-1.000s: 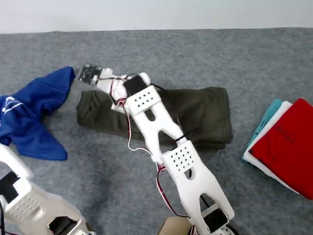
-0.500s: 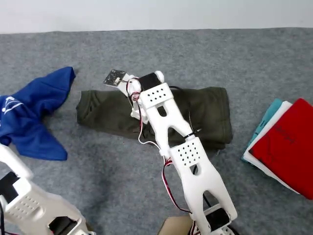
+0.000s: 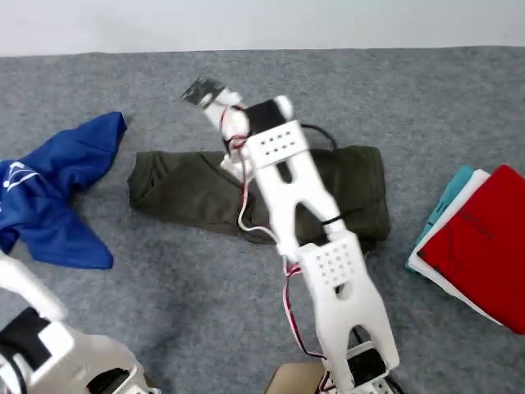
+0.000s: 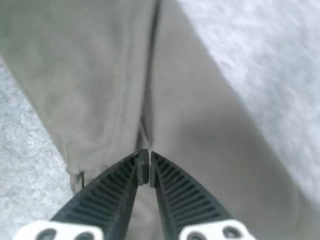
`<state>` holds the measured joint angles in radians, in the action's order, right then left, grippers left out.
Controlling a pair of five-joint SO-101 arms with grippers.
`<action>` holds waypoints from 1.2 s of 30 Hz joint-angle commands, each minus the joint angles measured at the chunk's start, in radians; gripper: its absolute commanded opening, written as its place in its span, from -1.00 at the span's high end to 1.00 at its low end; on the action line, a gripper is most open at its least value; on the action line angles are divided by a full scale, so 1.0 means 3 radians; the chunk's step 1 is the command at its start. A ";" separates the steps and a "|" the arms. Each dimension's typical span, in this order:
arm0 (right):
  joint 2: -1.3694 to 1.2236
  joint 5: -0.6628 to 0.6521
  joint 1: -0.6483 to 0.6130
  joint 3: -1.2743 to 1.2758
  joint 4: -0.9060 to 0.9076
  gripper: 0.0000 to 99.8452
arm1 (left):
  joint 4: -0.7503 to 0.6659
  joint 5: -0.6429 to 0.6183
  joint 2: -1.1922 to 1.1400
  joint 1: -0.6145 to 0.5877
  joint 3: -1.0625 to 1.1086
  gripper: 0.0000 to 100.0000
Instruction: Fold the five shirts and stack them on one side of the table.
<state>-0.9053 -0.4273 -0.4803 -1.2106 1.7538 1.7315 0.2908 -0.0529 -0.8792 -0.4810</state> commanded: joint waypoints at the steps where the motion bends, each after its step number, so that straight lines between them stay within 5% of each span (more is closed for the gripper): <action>1: 0.0683 0.0271 0.0269 0.0547 0.0146 0.92 | 0.0077 0.0097 0.0440 -0.0046 0.0248 0.76; 7: 0.1189 0.1018 0.0826 0.1463 0.0130 0.57 | 0.0077 0.0414 0.1222 -0.0036 0.1041 0.76; 16: 0.0877 0.1765 0.1158 0.1504 -0.0212 0.25 | 0.0072 0.0757 0.1831 -0.0036 0.1788 0.76; 36: -0.0115 0.1979 0.1373 0.1499 -0.0841 0.23 | 0.0072 0.0798 0.1872 -0.0041 0.1793 0.76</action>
<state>-0.9268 0.1573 -0.0829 -0.7549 1.5006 1.7346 0.5224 0.4780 -0.8899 0.0606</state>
